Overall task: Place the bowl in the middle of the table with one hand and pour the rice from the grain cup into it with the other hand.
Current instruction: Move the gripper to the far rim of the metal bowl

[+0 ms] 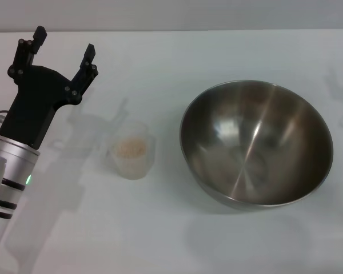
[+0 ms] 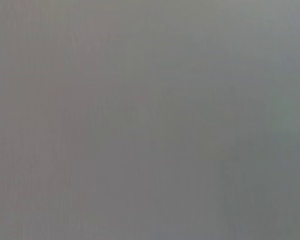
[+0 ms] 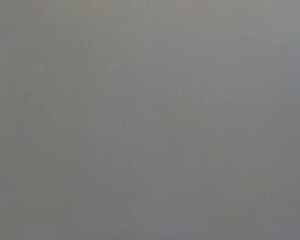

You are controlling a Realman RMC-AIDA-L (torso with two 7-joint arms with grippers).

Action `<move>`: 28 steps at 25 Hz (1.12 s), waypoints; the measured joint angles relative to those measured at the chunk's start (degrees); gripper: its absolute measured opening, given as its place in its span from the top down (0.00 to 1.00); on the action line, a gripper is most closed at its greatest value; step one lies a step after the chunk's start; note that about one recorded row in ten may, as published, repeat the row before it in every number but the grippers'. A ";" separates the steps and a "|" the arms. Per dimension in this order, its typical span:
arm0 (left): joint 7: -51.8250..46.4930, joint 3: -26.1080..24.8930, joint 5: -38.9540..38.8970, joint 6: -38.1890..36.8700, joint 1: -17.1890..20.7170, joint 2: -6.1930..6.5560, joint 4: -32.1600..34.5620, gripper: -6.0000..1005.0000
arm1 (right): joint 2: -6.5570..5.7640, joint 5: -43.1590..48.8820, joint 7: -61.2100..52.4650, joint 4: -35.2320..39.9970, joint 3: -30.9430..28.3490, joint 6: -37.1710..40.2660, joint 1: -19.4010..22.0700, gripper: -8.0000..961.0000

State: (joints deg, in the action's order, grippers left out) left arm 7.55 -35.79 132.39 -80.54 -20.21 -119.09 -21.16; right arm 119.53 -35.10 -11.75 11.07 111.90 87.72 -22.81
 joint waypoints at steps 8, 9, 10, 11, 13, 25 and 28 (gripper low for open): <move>0.00 0.03 0.06 -0.20 0.15 0.00 -0.21 0.15 | -0.07 -0.14 0.24 -0.14 -0.28 0.69 0.01 0.26; 0.00 0.03 0.06 -0.21 0.15 0.00 -0.21 0.15 | -0.08 -0.18 0.63 -0.28 -0.29 1.11 0.06 0.26; 0.00 0.03 0.06 -0.26 0.16 0.00 -0.21 0.15 | -0.08 -0.26 2.47 -0.39 -0.30 1.85 0.16 0.26; 0.00 0.03 0.06 -0.26 0.16 0.00 -0.21 0.15 | -0.08 -0.26 2.47 -0.39 -0.30 1.85 0.16 0.26; 0.00 0.03 0.06 -0.28 0.15 0.00 -0.21 0.15 | -0.06 -0.26 5.85 -0.22 -0.30 2.89 0.50 0.26; 0.00 0.20 0.05 -0.51 0.13 0.00 -0.29 0.15 | 0.00 0.18 16.01 10.50 0.96 -3.50 2.17 0.27; 0.00 0.20 0.06 -0.54 0.18 0.00 -0.28 0.15 | -0.17 0.19 16.16 15.80 1.02 -9.38 3.30 0.27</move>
State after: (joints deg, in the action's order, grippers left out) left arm 7.55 -35.59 132.45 -81.08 -20.03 -119.09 -21.44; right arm 119.37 -34.91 4.41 26.87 112.92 78.34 -19.51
